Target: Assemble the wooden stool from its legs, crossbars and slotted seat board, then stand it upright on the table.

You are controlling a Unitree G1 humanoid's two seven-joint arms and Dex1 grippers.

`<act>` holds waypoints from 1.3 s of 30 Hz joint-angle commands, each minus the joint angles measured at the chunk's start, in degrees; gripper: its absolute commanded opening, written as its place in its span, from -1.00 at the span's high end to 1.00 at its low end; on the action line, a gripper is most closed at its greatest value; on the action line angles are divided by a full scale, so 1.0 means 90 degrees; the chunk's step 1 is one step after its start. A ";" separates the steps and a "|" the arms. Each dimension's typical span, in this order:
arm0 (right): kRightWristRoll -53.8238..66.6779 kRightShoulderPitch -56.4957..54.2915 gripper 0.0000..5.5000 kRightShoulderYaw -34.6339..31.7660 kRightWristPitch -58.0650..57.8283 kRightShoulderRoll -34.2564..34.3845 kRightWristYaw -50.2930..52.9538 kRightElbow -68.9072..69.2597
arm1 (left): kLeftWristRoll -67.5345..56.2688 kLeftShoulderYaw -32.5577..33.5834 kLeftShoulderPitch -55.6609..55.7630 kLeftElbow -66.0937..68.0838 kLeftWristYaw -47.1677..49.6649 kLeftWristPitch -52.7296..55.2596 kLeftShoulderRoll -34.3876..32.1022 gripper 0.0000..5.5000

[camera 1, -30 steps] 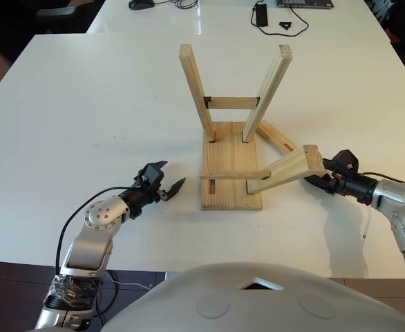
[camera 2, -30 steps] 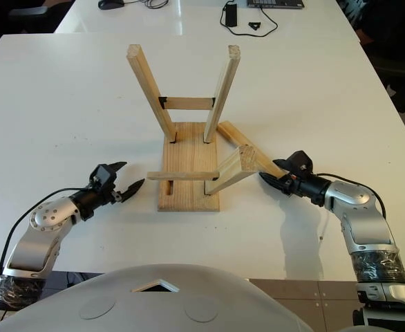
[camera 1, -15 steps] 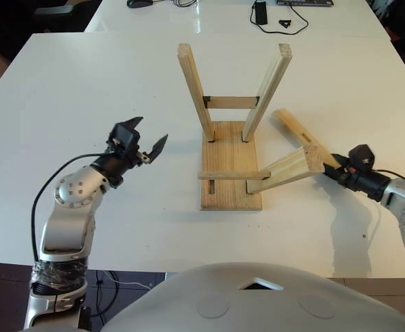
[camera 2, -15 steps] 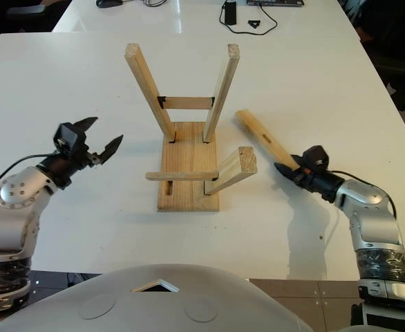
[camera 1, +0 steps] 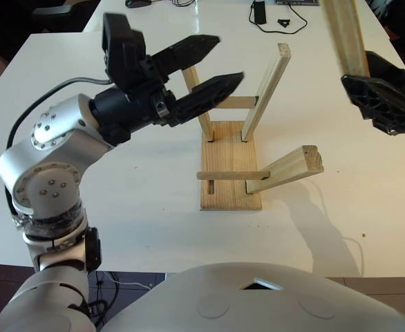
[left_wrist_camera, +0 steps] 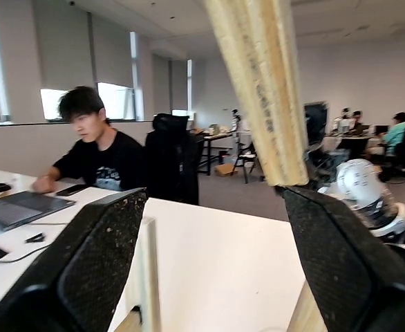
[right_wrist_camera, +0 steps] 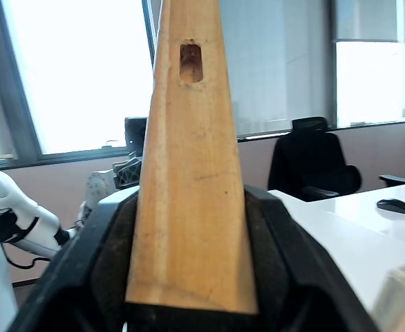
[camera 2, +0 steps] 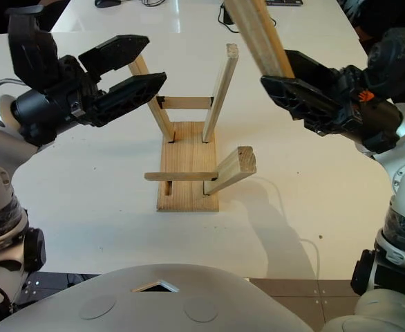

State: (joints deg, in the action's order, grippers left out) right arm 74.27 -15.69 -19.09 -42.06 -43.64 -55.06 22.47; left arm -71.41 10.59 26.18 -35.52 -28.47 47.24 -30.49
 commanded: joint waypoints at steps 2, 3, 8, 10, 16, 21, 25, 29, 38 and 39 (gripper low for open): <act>-0.0127 -0.0529 0.26 0.0464 -0.0217 -0.0070 -0.0309 -0.0002 | -0.0934 -0.0099 0.0435 0.0220 0.0353 0.0165 -0.0025 -0.32; -0.0186 -0.0539 0.26 0.0535 -0.0237 -0.0085 -0.0388 -0.0003 | -0.1080 -0.0112 0.0477 0.0239 0.0447 0.0137 -0.0002 -0.32; -0.0857 -0.0409 0.26 0.0882 -0.0088 -0.0253 -0.0933 0.0026 | -0.1639 -0.0114 0.0525 0.0208 0.0744 0.0026 -0.0036 -0.32; -0.1109 -0.0383 0.26 0.0942 -0.0007 -0.0308 -0.1093 -0.0037 | -0.1751 -0.0113 0.0505 0.0183 0.0785 0.0020 -0.0095 -0.32; -0.1494 -0.0383 0.26 0.0941 0.0119 -0.0304 -0.1298 -0.0087 | -0.0987 -0.0534 0.0146 -0.0144 0.0317 0.0076 -0.0357 -0.21; -0.1722 -0.0374 0.26 0.0984 0.0178 -0.0307 -0.1418 -0.0060 | -0.0740 -0.0614 -0.0007 -0.0181 -0.0022 -0.0001 -0.0460 0.07; -0.1962 -0.0330 0.26 0.1041 0.0274 -0.0335 -0.1536 -0.0089 | -0.0587 -0.0652 0.0008 -0.0102 -0.0095 -0.0043 -0.0443 0.21; -0.2148 -0.0283 0.26 0.1101 0.0356 -0.0334 -0.1665 -0.0131 | -0.0516 -0.0662 -0.0006 -0.0086 -0.0155 -0.0082 -0.0426 0.21; -0.2399 -0.0421 0.12 0.1162 0.0527 -0.0172 -0.1439 -0.0267 | -0.0327 -0.0704 -0.0032 -0.0054 -0.0265 -0.0142 -0.0368 0.22; -0.2421 -0.0439 0.09 0.1162 0.0539 -0.0143 -0.1392 -0.0301 | -0.0258 -0.0720 -0.0033 -0.0047 -0.0281 -0.0158 -0.0360 0.22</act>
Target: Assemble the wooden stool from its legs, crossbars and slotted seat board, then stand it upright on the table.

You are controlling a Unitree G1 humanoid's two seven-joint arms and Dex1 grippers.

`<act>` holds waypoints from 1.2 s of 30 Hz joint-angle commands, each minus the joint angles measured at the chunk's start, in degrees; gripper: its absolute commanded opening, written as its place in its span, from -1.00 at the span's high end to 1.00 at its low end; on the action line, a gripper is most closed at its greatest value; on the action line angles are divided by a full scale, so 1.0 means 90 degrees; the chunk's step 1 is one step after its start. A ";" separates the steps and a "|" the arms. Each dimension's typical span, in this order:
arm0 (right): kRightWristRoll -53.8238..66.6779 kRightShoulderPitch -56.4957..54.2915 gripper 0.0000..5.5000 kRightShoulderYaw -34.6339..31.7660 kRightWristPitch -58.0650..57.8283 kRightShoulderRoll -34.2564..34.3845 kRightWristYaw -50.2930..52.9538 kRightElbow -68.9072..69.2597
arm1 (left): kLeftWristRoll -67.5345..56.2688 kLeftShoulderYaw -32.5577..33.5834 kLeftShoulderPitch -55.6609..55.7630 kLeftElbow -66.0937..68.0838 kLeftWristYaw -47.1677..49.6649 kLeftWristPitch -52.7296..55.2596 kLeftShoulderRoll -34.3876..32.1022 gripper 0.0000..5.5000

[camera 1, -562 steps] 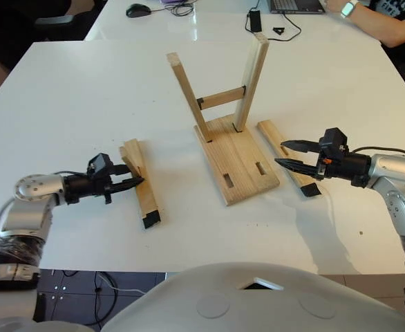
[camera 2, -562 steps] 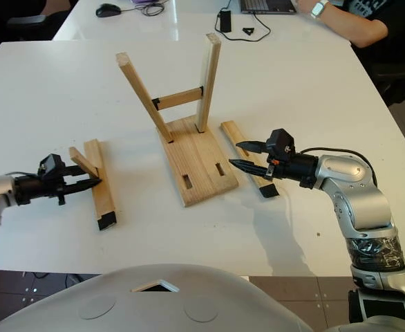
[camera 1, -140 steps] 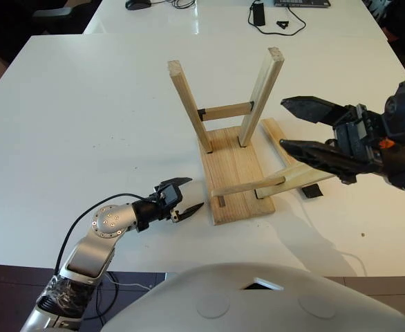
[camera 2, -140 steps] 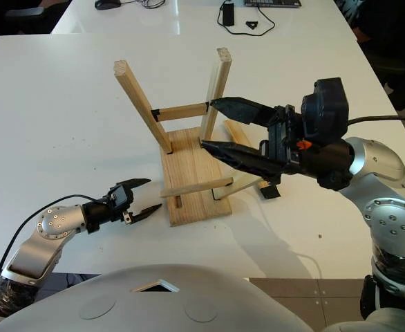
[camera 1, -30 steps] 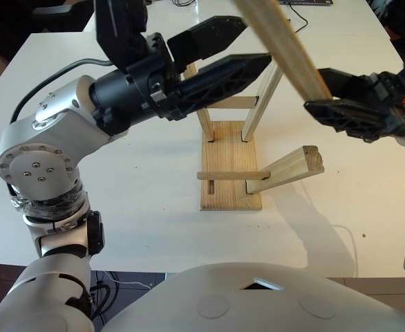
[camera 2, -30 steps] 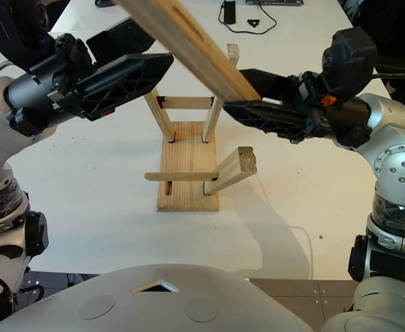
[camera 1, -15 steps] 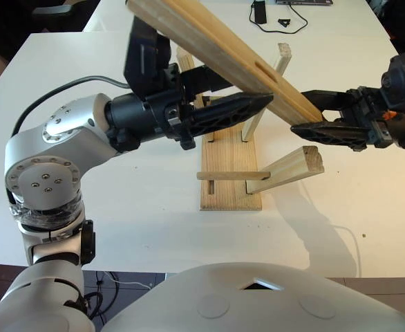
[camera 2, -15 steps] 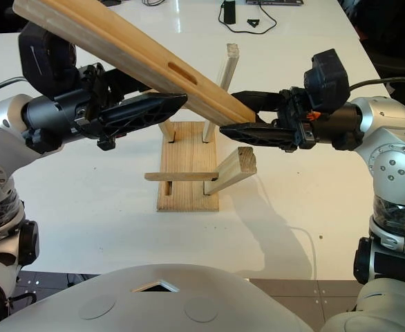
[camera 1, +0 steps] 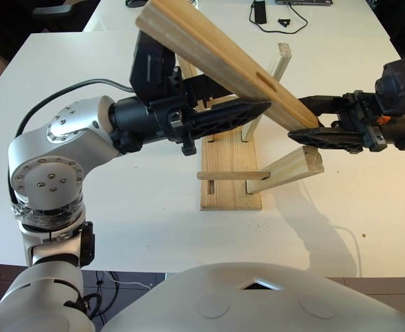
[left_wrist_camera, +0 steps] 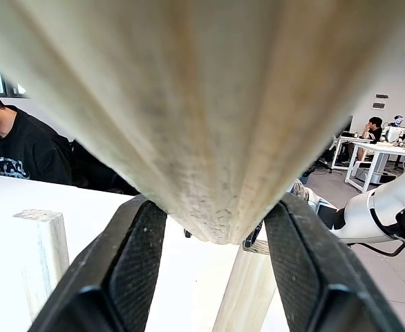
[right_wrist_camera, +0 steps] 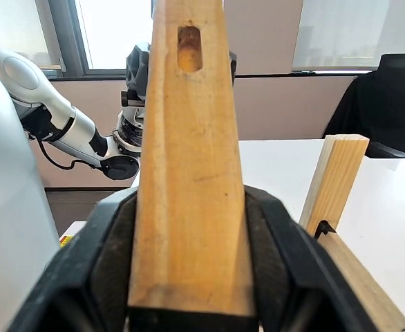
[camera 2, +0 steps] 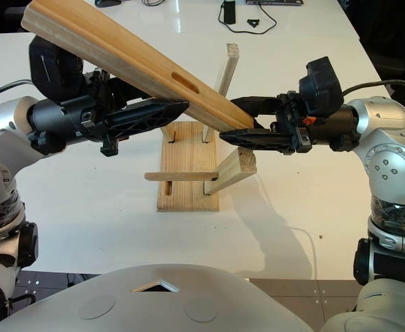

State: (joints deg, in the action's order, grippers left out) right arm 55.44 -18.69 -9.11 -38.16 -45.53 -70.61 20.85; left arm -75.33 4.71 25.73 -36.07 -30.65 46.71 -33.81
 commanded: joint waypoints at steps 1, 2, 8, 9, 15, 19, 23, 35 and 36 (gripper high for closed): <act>-0.0344 -0.0088 0.02 0.0044 0.0118 0.0081 0.0339 -0.0137 | 0.0226 -0.0080 0.0021 0.0027 -0.0052 -0.0110 0.0018 0.24; -0.0355 -0.0058 -0.03 0.0034 0.0130 0.0084 0.0331 -0.0138 | 0.0254 -0.0087 0.0032 0.0039 -0.0065 -0.0114 0.0026 0.25; -0.0337 0.0147 -0.13 -0.0117 0.0194 0.0060 0.0318 -0.0140 | 0.0242 0.0054 0.0204 0.0192 -0.0083 -0.0155 0.0033 0.25; -0.0304 0.0180 -0.13 -0.0172 0.0191 0.0057 0.0331 -0.0144 | 0.0263 0.0101 0.0209 0.0228 -0.0122 -0.0163 -0.0014 0.25; 0.0516 0.0282 -0.13 -0.0903 -0.0077 0.0200 0.0729 -0.0202 | 0.0594 0.0393 0.0049 0.0465 -0.0642 -0.0156 -0.0559 0.26; 0.0724 0.0492 -0.13 -0.1208 -0.0142 0.0269 0.0967 -0.0312 | 0.0911 0.0881 -0.0287 0.0726 -0.0988 -0.0229 -0.1039 0.26; 0.0599 0.0872 -0.13 -0.1502 -0.0081 0.0131 0.0990 -0.0454 | 0.0901 0.1873 -0.0839 0.0957 -0.1788 -0.0224 -0.1722 0.26; 0.0408 0.1515 -0.13 -0.1878 -0.0097 -0.0372 0.0712 -0.0351 | 0.2987 0.2460 -0.4084 0.0608 -0.4334 -0.1909 -0.1849 0.26; 0.0359 0.1481 -0.13 -0.1833 -0.0067 -0.0419 0.0628 -0.0427 | 0.3162 0.2353 -0.4282 0.0560 -0.4407 -0.2104 -0.1776 0.26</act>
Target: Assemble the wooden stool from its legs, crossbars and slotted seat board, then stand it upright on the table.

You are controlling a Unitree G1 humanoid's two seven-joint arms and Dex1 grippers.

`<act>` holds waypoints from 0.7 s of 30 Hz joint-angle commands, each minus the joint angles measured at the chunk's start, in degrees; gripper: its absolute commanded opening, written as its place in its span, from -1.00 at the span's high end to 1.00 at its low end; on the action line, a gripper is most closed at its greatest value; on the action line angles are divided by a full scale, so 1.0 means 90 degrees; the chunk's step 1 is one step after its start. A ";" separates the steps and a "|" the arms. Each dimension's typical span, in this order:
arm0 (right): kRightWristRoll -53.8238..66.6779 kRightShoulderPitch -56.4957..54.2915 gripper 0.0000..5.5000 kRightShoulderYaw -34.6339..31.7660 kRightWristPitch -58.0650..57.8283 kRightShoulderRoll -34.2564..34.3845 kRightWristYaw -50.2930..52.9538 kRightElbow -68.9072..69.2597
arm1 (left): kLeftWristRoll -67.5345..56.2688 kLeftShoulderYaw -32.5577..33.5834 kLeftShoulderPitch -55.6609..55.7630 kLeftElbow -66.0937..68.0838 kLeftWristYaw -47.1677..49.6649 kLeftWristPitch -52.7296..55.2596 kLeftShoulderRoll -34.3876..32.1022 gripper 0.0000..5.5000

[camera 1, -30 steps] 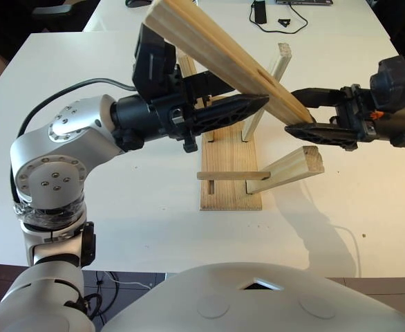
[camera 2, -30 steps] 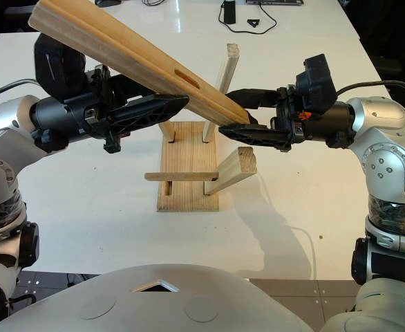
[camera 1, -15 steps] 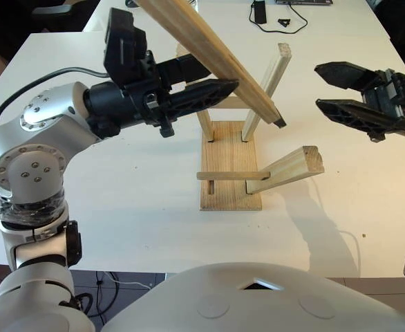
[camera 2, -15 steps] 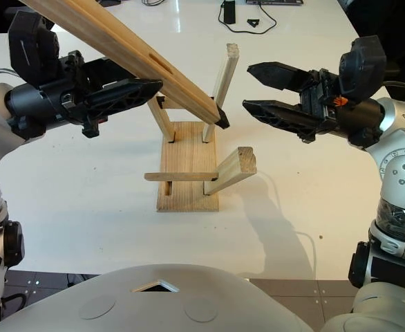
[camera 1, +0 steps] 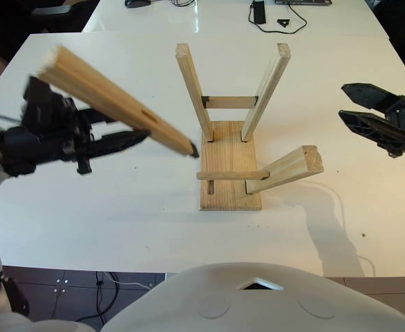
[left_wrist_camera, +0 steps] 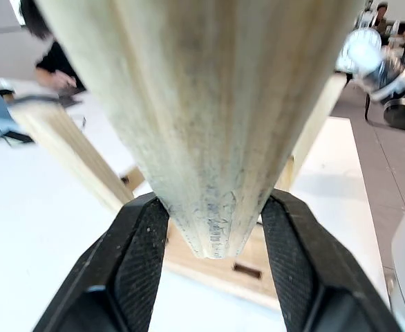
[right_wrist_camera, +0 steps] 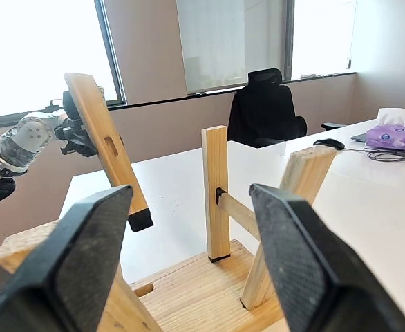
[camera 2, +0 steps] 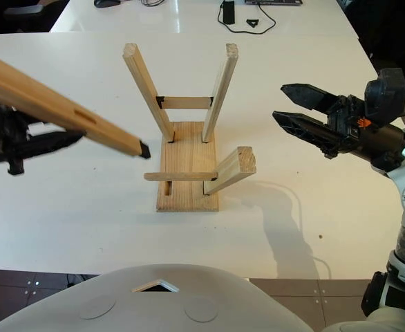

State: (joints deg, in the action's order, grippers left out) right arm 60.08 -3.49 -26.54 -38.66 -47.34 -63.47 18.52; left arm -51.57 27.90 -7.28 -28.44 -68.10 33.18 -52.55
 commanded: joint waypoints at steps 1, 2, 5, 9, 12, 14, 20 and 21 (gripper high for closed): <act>-0.0207 -0.0247 -0.13 0.0148 0.0023 -0.0260 -0.0261 -0.0261 | 0.0662 -0.0314 -0.0738 -0.0268 -0.0324 -0.0766 0.0355 0.26; -0.0239 -0.0313 -0.13 0.0200 0.0028 -0.0290 -0.0315 -0.0322 | 0.0721 -0.0378 -0.0798 -0.0186 -0.0372 -0.0874 0.0415 0.26; -0.0342 -0.0592 -0.13 0.0400 0.0005 -0.0360 -0.0452 -0.0500 | 0.0738 -0.0459 -0.0909 -0.0124 -0.0379 -0.1153 0.0690 0.26; -0.0474 -0.0866 -0.13 0.0625 0.0016 -0.0411 -0.0635 -0.0729 | 0.0949 -0.0877 -0.0958 -0.0222 -0.0219 -0.1442 0.1005 0.26; -0.0566 -0.1020 -0.13 0.0754 0.0007 -0.0414 -0.0724 -0.0824 | 0.1038 -0.1096 -0.0945 -0.0292 -0.0077 -0.1597 0.1188 0.26; -0.0616 -0.1109 -0.13 0.0824 0.0003 -0.0420 -0.0772 -0.0902 | 0.1224 -0.1286 -0.0845 -0.0180 -0.0067 -0.1768 0.1236 0.26; -0.1030 -0.1416 -0.13 0.1348 0.0126 -0.0405 -0.1080 -0.1107 | 0.1748 -0.1710 -0.0772 0.0104 -0.0064 -0.2293 0.1301 0.26; -0.1075 -0.1459 -0.13 0.1404 0.0140 -0.0396 -0.1125 -0.1131 | 0.1760 -0.1737 -0.0793 0.0103 -0.0045 -0.2325 0.1323 0.26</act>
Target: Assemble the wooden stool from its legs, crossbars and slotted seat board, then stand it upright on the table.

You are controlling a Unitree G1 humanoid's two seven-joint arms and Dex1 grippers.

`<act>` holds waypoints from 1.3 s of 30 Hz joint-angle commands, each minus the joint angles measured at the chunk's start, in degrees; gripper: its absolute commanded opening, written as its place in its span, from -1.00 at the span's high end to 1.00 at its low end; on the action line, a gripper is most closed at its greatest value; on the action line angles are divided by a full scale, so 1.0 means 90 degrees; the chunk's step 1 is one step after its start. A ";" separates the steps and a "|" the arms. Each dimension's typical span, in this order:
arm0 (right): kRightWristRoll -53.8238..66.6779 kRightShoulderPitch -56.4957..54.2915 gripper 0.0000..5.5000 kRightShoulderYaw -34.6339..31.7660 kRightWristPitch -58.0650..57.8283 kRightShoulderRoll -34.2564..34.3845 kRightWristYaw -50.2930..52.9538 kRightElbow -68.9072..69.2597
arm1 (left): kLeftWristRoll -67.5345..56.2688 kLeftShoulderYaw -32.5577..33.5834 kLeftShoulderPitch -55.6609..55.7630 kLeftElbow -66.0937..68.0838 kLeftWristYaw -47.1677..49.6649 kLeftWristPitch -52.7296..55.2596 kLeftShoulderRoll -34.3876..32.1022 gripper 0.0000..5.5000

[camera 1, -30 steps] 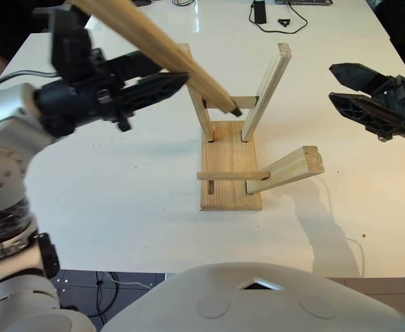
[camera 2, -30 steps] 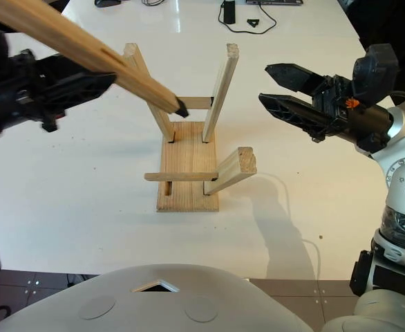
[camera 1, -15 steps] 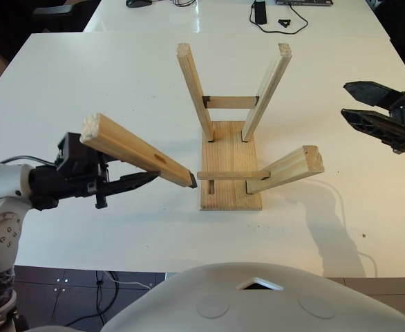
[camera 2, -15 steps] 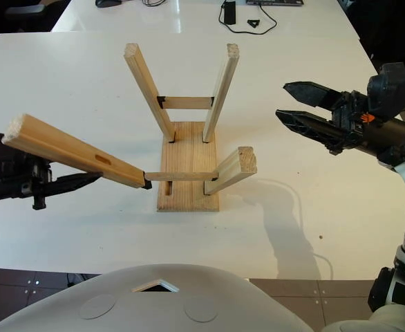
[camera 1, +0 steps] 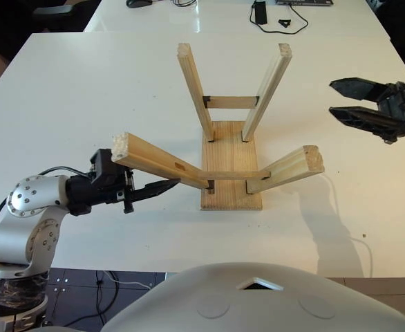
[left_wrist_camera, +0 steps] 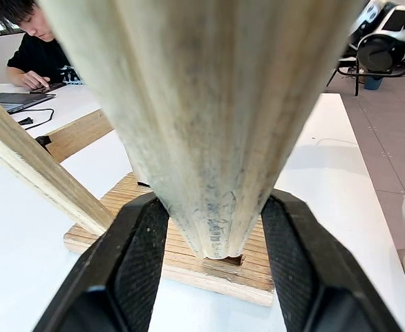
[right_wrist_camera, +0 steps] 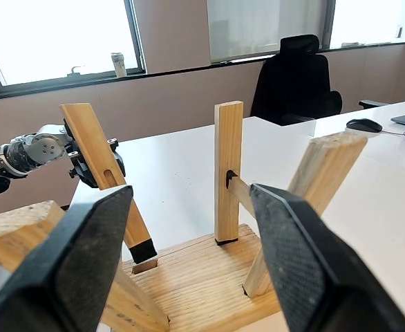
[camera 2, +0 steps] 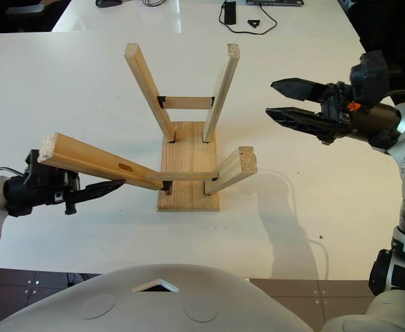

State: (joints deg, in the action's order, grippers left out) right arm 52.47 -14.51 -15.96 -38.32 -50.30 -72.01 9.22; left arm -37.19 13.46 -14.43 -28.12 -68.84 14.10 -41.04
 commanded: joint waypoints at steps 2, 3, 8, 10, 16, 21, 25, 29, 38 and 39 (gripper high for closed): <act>-0.0290 -0.0304 -0.13 0.0306 0.0114 -0.0047 -0.0243 -0.0119 | 0.0126 -0.0166 -0.0070 0.0017 0.0066 -0.0233 0.0087 0.26; -0.0308 -0.0331 -0.13 0.0337 0.0117 -0.0039 -0.0273 -0.0123 | 0.0101 -0.0174 -0.0118 -0.0025 0.0092 -0.0232 0.0105 0.26; -0.0394 -0.0283 -0.13 0.0417 0.0144 0.0015 -0.0337 -0.0027 | 0.0287 -0.0229 -0.0242 0.0090 -0.0129 -0.0383 -0.0100 0.26; -0.0448 -0.0225 -0.13 0.0415 0.0175 0.0029 -0.0317 0.0013 | 0.0395 -0.0215 -0.0192 0.0200 -0.0228 -0.0467 -0.0227 0.26; -0.0439 0.0101 -0.13 0.0287 0.0228 0.0074 -0.0242 0.0183 | 0.0556 -0.0250 0.0199 0.0457 -0.0393 -0.0669 -0.0497 0.26; -0.0452 0.0285 -0.13 0.0236 0.0280 0.0126 -0.0134 0.0300 | 0.0375 -0.0391 0.0846 0.0625 -0.0468 -0.0515 -0.0590 0.26; -0.0460 0.0467 -0.13 0.0190 0.0341 0.0160 -0.0054 0.0419 | 0.0215 -0.0417 0.1181 0.0678 -0.0657 -0.0331 -0.0746 0.26; -0.0447 0.0658 -0.13 0.0121 0.0403 0.0210 0.0042 0.0532 | 0.0213 -0.0455 0.1387 0.0858 -0.1005 -0.0257 -0.1000 0.26; -0.0420 0.0924 -0.13 0.0025 0.0479 0.0309 0.0227 0.0735 | 0.0505 -0.0812 0.1301 0.0977 -0.1552 -0.0403 -0.1268 0.26; -0.0425 0.0937 -0.13 0.0027 0.0485 0.0318 0.0238 0.0747 | 0.0551 -0.0857 0.1355 0.1048 -0.1515 -0.0418 -0.1249 0.26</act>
State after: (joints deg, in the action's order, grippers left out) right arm 48.97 -6.86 -15.28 -34.35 -47.52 -70.38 15.09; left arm -34.39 7.57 -2.41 -19.44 -81.83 10.39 -51.55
